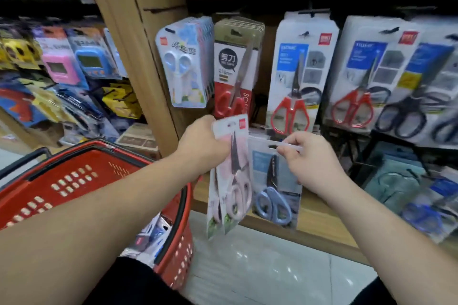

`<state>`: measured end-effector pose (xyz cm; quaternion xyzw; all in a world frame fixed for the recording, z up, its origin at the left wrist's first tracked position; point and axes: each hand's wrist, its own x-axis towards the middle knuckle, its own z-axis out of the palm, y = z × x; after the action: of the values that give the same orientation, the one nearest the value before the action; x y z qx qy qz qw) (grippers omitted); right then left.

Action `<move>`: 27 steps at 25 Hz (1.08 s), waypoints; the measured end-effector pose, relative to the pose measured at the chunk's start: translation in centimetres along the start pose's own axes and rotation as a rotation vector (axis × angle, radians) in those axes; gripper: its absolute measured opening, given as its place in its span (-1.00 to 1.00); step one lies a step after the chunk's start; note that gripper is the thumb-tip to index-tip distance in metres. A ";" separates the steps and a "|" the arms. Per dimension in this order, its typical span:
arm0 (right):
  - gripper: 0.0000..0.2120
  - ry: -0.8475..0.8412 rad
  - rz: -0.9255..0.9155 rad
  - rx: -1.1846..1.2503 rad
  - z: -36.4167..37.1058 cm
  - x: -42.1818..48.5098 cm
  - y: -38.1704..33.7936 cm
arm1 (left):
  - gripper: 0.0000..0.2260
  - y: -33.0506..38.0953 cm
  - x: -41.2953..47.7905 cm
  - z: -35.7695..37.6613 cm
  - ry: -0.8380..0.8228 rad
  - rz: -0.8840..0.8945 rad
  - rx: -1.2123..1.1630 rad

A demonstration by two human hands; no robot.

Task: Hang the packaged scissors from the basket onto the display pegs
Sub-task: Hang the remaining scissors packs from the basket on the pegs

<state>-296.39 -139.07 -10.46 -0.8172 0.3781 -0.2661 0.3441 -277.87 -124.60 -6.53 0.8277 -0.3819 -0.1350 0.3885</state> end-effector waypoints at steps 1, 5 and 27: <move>-0.84 -0.028 0.008 -0.010 0.5 0.5 0.8 | -0.89 -0.7 -0.3 0.6 -0.058 -0.004 0.066; -0.82 -0.137 0.093 0.060 3.1 2.1 3.0 | -0.86 -3.3 -0.4 1.0 -0.213 -0.012 0.249; -0.81 0.054 0.331 0.355 11.5 5.8 1.1 | -0.82 -7.1 -1.4 -0.5 -0.163 -0.080 0.116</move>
<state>-285.58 -140.10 -17.39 -0.6636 0.4631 -0.2900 0.5109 -274.78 -120.37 -11.58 0.8496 -0.3863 -0.1950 0.3017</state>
